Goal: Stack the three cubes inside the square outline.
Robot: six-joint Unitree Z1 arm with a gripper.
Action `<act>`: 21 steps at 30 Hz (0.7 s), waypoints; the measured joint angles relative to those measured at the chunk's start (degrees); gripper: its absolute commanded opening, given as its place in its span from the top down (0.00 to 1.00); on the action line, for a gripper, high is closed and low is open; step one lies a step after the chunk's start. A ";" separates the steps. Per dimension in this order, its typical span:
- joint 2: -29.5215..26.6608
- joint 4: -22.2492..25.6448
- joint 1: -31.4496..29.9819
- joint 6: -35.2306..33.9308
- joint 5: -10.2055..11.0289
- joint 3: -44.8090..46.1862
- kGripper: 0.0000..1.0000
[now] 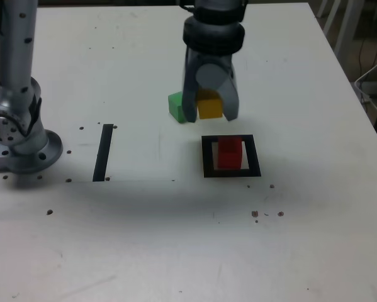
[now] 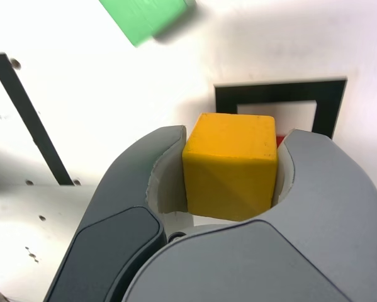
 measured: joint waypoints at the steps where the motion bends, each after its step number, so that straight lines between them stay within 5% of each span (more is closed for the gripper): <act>1: 0.34 0.23 -0.72 -0.19 -0.21 -0.45 0.74; 21: 5.90 2.46 -4.94 -1.12 -1.48 -5.36 0.74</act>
